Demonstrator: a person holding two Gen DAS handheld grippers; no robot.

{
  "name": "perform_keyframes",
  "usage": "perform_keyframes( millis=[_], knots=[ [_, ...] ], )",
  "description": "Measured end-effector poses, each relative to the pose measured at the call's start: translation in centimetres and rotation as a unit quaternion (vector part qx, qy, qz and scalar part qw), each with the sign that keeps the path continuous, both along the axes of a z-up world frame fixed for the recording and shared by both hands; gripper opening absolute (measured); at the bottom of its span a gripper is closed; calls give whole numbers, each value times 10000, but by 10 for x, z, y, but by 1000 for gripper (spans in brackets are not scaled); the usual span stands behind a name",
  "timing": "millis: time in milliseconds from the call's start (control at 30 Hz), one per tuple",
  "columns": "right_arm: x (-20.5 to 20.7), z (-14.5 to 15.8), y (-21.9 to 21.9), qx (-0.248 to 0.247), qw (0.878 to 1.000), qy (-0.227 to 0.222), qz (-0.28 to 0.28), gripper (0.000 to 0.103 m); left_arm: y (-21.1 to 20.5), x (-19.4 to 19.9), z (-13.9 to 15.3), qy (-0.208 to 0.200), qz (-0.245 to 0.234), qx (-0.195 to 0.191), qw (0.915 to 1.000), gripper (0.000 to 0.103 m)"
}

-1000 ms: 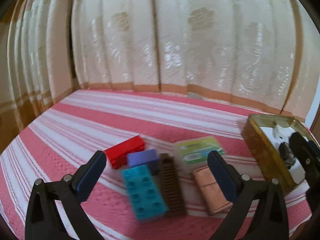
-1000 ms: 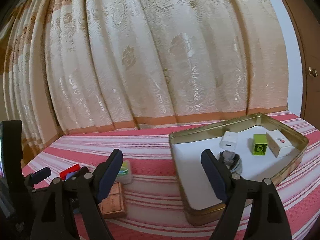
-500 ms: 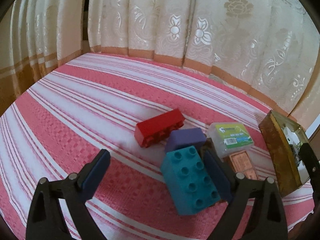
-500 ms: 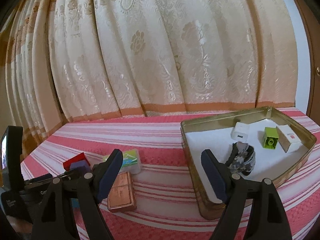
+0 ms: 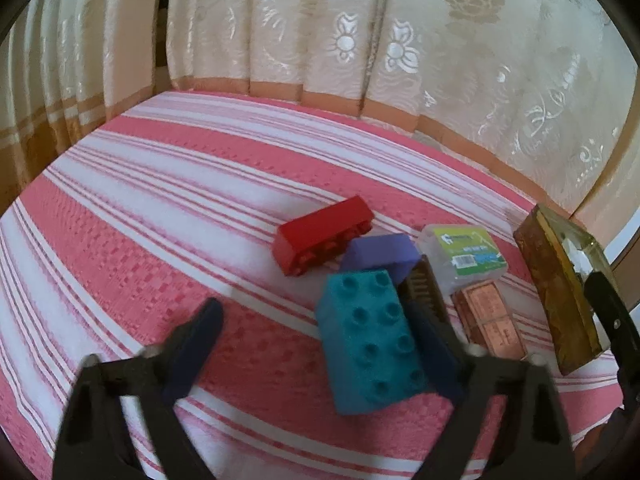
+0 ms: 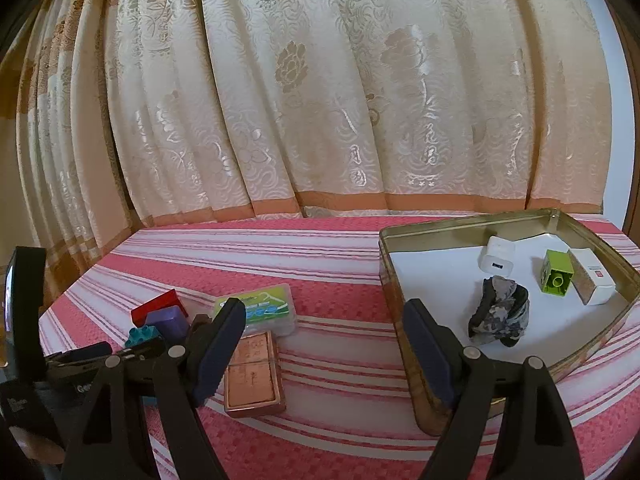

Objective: Organize rigid objects
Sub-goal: 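Withdraw both tools from the tin toward the teal Duplo block, then grasp the teal Duplo block with the left tool while the right grasps the copper box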

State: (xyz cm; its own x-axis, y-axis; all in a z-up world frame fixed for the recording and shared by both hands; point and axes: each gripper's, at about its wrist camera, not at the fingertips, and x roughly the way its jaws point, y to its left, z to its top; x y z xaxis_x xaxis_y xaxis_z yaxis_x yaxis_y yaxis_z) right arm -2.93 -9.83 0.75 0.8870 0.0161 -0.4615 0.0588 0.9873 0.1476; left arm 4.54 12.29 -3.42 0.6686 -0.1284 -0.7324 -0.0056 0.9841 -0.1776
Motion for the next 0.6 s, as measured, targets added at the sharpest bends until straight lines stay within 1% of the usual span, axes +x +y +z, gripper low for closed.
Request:
perform_keyframes(
  millis=[33, 133, 300, 333, 400, 433, 467, 533, 567, 600],
  knots=[
    [1, 0, 0, 0, 10000, 21, 11, 83, 3, 2, -3, 134, -8, -37, 9999, 55],
    [3, -1, 1, -15, 10000, 81, 26, 82, 10, 1, -3, 118, 19, -124, 9999, 55],
    [9, -4, 9, -112, 9995, 264, 117, 82, 6, 2, -4, 151, 19, 43, 9999, 55],
    [10, -4, 12, -151, 9993, 315, 151, 82, 6, 2, -4, 153, 19, 46, 9999, 57],
    [15, -7, 17, -238, 9983, 468, 238, 82, 4, 2, -4, 165, 6, 88, 9998, 59],
    [18, -9, 21, -268, 9976, 560, 296, 82, 2, 3, -4, 179, -46, 115, 9998, 65],
    [22, -11, 24, -299, 9966, 672, 370, 82, -1, 4, -5, 196, -103, 165, 9996, 67],
    [27, -14, 31, -395, 9944, 860, 466, 82, -6, 5, -5, 225, -114, 341, 9991, 67],
    [30, -17, 35, -472, 9929, 969, 512, 82, -6, 5, -5, 227, -108, 358, 9990, 67],
    [31, -18, 38, -503, 9921, 1013, 540, 82, -5, 5, -5, 219, -88, 345, 9991, 64]
  ],
)
